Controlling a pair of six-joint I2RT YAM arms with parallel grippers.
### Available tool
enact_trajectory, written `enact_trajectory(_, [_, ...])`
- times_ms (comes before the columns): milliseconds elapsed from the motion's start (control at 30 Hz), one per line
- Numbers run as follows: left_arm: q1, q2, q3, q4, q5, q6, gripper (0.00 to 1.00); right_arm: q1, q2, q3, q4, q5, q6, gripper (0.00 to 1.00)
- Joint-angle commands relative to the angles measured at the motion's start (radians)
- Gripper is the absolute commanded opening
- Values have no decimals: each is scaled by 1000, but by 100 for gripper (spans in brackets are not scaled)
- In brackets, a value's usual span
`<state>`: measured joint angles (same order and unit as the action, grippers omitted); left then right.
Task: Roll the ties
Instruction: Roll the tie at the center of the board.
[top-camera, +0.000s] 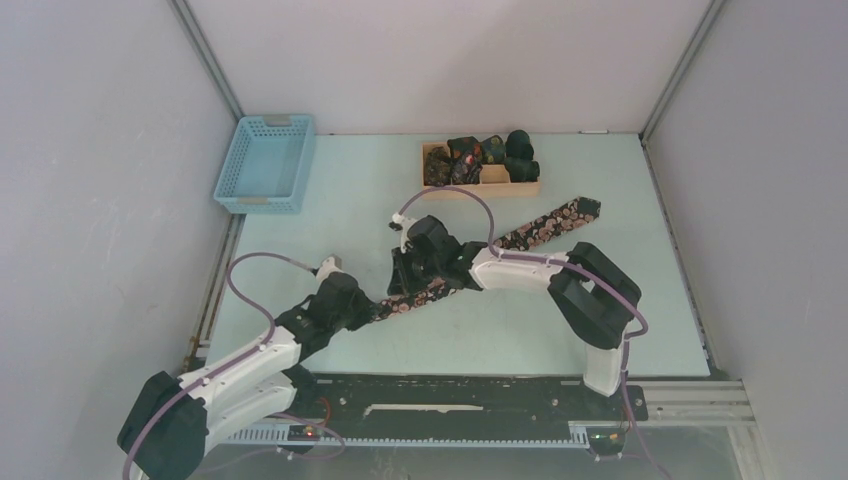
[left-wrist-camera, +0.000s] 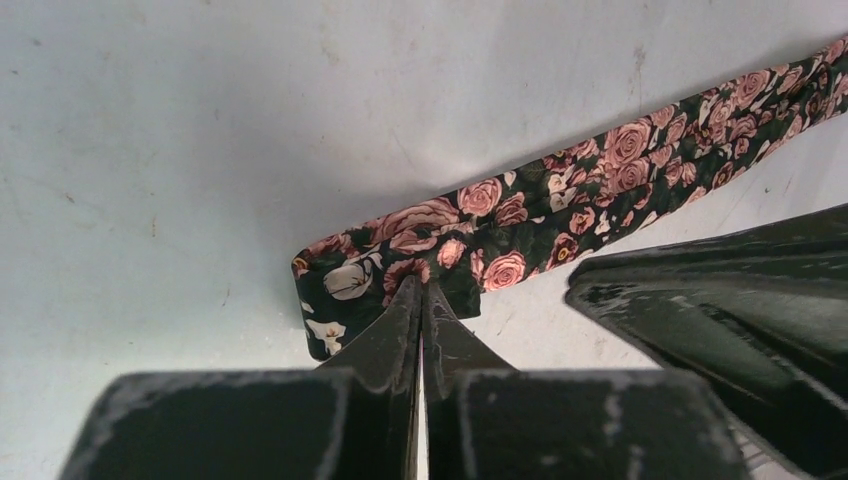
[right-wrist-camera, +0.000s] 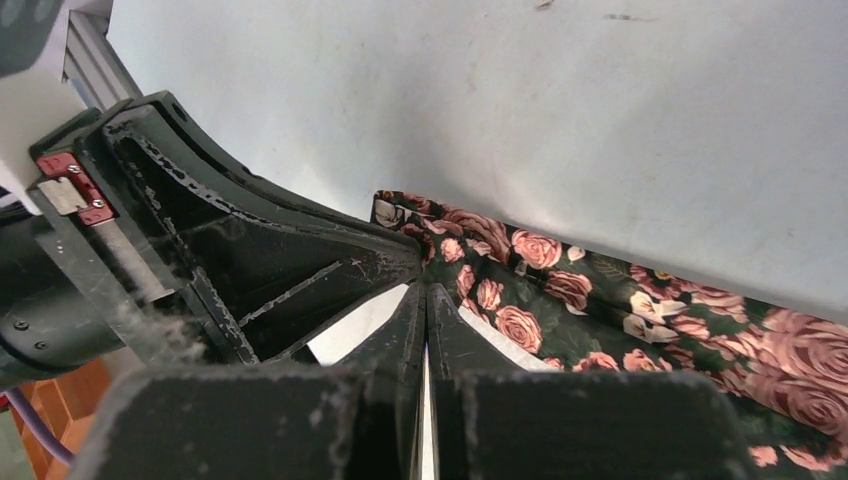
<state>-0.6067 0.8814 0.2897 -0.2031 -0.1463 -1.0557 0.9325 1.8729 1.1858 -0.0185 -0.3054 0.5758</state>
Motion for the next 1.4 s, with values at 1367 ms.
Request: enact_trajectory(1367, [-8,-55,-45,50,-4,-4,0,12,172,153,-88,-87,-4,0])
